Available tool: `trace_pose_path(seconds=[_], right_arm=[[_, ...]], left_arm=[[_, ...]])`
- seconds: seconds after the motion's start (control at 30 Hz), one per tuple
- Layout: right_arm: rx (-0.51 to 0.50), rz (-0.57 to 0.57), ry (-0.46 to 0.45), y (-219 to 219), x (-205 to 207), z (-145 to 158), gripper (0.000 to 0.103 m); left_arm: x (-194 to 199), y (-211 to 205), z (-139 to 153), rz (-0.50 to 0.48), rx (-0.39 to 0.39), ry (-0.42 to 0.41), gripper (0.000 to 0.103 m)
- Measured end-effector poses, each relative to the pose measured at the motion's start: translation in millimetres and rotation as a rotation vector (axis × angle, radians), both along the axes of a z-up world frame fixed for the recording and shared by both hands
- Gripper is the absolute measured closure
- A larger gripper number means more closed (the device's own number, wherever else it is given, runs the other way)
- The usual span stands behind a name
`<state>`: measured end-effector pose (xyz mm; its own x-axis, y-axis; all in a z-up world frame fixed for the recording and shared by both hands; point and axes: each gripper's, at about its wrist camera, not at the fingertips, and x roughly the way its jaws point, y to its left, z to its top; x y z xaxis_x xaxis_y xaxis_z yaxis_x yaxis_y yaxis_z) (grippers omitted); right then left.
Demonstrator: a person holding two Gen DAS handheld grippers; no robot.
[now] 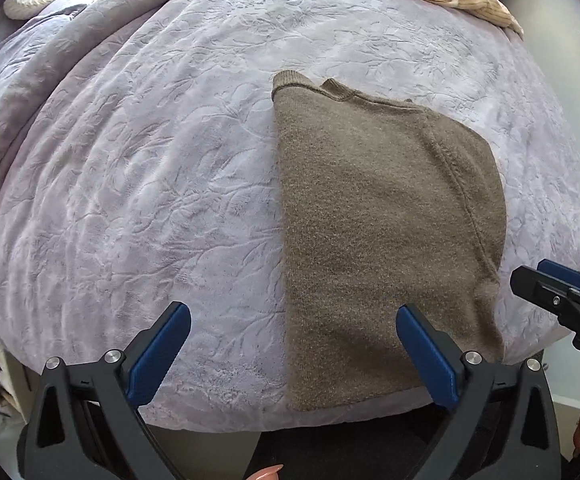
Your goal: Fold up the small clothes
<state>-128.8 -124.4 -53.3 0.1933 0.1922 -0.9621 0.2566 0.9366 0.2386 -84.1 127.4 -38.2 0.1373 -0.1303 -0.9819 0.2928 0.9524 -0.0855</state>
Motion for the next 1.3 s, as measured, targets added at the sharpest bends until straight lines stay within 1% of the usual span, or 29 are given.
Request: trace_pose_path(seconds=[0.03,0.07,0.1,0.17,0.27,0.47,0.83,1.3], right_arm=[[-0.017,0.000,0.001,1,0,1,0.019],[-0.028,-0.002,-0.001,3,0,2,0.015],[-0.030,-0.007,-0.008,4,0,3,0.008],[-0.037,-0.016,-0.012,5,-1,4,0.000],[-0.045,-0.016,-0.007,7,-3,5,0.000],[-0.050,-0.018,0.024,12,-6,1,0.000],[-0.065,-0.057,0.040,7,-9,0,0.000],[-0.083,-0.061,0.043,4,-8,1,0.000]], left_arm=[[0,-1,0,-0.004,0.014,-0.005,0.000],[-1,-1,1,-0.005,0.023,-0.010,0.000],[-1,-1,2,-0.004,0.029,-0.015,0.000],[-1,-1,4,0.002,0.030,-0.019,0.000],[-1,0,7,0.014,0.012,-0.021,0.000],[-2,-1,10,0.028,0.007,-0.020,0.000],[-2,-3,12,0.025,0.034,-0.039,0.000],[-4,-5,13,0.024,0.049,-0.051,0.000]])
